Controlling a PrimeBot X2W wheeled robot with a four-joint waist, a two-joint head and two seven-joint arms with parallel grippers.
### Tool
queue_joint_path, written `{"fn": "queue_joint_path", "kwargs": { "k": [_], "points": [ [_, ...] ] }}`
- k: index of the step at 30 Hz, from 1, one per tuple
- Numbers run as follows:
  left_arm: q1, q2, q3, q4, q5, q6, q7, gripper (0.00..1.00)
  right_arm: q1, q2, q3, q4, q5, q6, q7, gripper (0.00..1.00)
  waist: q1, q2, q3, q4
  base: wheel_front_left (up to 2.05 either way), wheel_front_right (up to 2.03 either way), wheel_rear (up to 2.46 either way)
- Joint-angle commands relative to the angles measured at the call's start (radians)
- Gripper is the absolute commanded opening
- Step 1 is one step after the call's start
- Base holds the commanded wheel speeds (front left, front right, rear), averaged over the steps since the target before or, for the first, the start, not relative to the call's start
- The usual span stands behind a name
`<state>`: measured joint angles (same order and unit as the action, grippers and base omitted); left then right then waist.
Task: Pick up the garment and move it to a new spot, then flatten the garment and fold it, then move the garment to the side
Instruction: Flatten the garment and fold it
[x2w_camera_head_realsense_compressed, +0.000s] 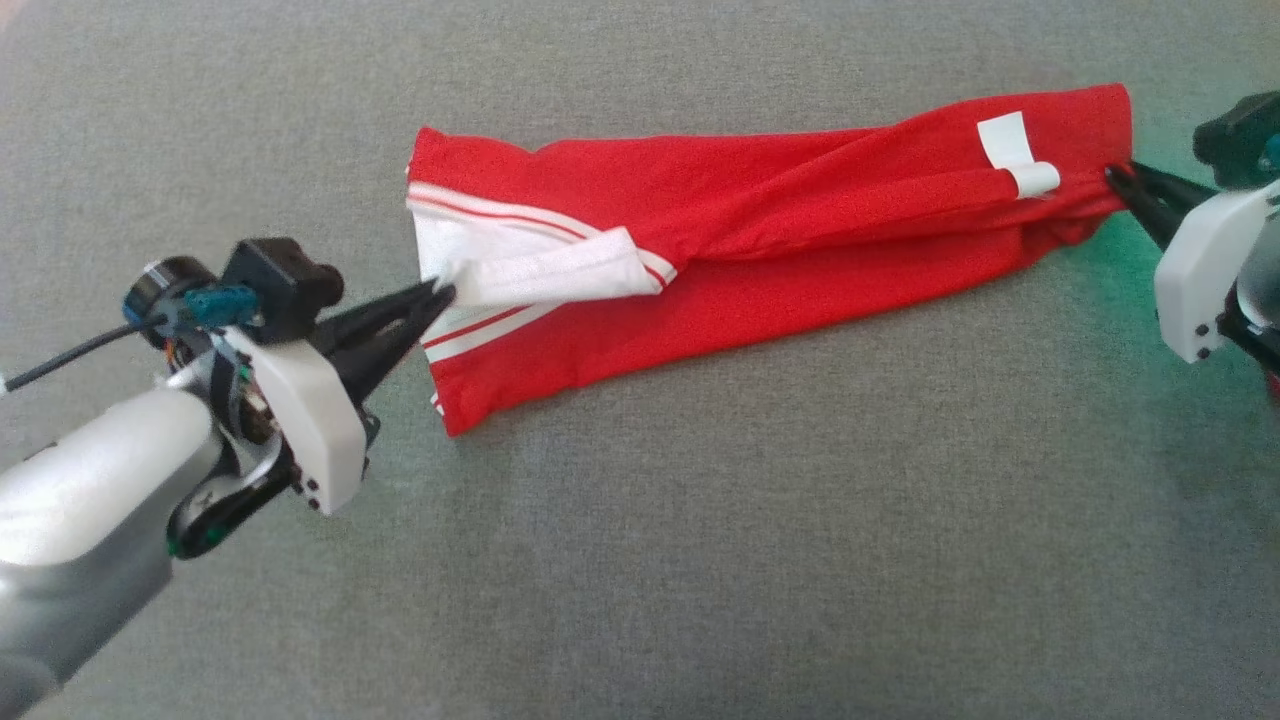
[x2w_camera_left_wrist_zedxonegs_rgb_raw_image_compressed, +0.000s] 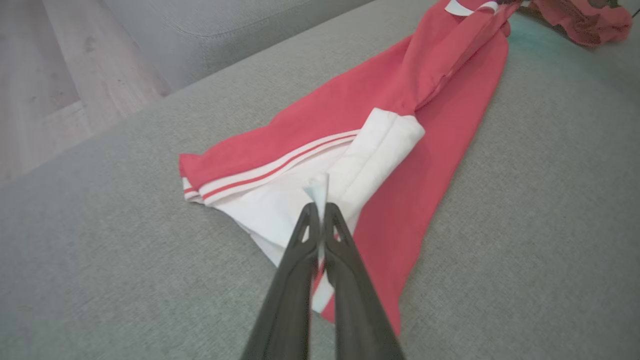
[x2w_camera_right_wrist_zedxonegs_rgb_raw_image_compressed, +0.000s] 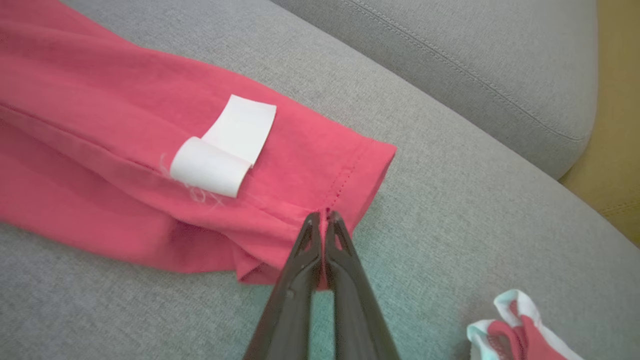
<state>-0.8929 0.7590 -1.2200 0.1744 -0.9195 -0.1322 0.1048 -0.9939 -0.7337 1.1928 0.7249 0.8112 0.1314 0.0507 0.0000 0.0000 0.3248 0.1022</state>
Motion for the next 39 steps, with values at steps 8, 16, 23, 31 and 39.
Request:
{"fn": "queue_joint_path", "kwargs": {
  "k": [8,16,23,31,39],
  "points": [
    [-0.002,0.049,0.026,-0.039,-0.047,0.007,0.052,0.40,-0.029,-0.017,0.049,0.025,0.030,-0.001,-0.001,1.00,0.0000,0.0000,0.010,-0.020,0.00,0.00,0.00],
    [0.010,0.043,0.082,-0.025,-0.056,0.076,-0.046,1.00,-0.051,0.007,0.041,0.058,0.066,-0.001,-0.041,1.00,0.0000,0.0000,-0.032,-0.052,0.00,0.00,0.00],
    [0.043,-0.032,0.240,0.019,-0.095,0.233,-0.309,1.00,-0.080,0.068,-0.113,0.104,0.163,-0.001,-0.237,1.00,0.0000,0.0000,-0.102,-0.075,0.00,0.00,0.00],
    [0.196,-0.175,0.546,-0.032,-0.017,0.330,-0.366,1.00,-0.031,0.205,-0.409,0.057,0.093,-0.001,-0.312,1.00,0.0000,0.0000,-0.158,-0.095,0.00,0.00,0.00],
    [0.461,-0.363,0.846,-0.084,0.188,0.297,-0.366,1.00,0.288,0.401,-0.814,-0.155,-0.213,-0.001,-0.312,1.00,0.0000,0.0000,-0.177,-0.099,0.00,0.00,0.00]
  ]
}}
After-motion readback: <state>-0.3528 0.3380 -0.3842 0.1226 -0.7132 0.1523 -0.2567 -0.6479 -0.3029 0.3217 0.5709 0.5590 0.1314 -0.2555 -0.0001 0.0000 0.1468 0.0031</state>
